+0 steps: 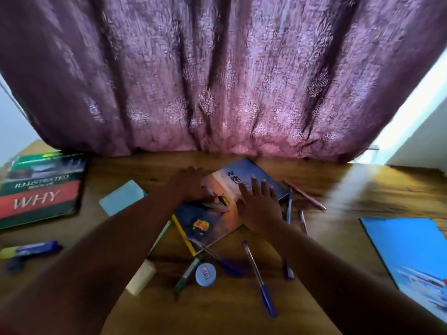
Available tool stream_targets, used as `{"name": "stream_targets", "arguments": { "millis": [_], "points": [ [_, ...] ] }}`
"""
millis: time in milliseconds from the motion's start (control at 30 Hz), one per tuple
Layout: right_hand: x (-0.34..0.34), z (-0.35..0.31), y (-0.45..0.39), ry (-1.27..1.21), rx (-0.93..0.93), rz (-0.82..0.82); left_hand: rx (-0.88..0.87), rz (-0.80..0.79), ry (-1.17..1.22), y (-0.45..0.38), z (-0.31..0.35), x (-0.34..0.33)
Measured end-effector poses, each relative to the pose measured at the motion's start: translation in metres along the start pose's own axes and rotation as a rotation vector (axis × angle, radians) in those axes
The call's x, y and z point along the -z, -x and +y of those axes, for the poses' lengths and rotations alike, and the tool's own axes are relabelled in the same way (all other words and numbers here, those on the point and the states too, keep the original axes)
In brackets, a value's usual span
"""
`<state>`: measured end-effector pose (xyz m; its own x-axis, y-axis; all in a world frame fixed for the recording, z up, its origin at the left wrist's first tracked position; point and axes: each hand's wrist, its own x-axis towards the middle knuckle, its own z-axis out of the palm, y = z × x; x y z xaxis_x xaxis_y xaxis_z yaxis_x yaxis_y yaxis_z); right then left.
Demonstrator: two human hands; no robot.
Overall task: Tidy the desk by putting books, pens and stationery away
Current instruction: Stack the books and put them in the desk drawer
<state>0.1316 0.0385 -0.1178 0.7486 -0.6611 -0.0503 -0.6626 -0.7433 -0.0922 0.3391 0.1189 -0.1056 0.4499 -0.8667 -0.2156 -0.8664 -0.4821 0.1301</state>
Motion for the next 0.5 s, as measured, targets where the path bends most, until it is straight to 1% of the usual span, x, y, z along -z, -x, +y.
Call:
{"name": "stream_targets", "arguments": {
  "millis": [167,367,433,500],
  "points": [
    [-0.012,-0.004,0.006,-0.071,-0.037,-0.034,0.047,-0.029,0.090,-0.005,0.005,0.003],
    [-0.007,-0.011,0.007,-0.097,-0.059,-0.038,0.071,-0.047,0.057,-0.008,0.015,0.016],
    [-0.006,-0.011,0.007,-0.107,-0.076,-0.030,0.021,0.016,0.181,-0.006,0.019,0.022],
    [-0.006,-0.010,0.007,-0.112,-0.090,-0.023,-0.065,0.074,0.394,-0.004,0.022,0.031]
  ]
}}
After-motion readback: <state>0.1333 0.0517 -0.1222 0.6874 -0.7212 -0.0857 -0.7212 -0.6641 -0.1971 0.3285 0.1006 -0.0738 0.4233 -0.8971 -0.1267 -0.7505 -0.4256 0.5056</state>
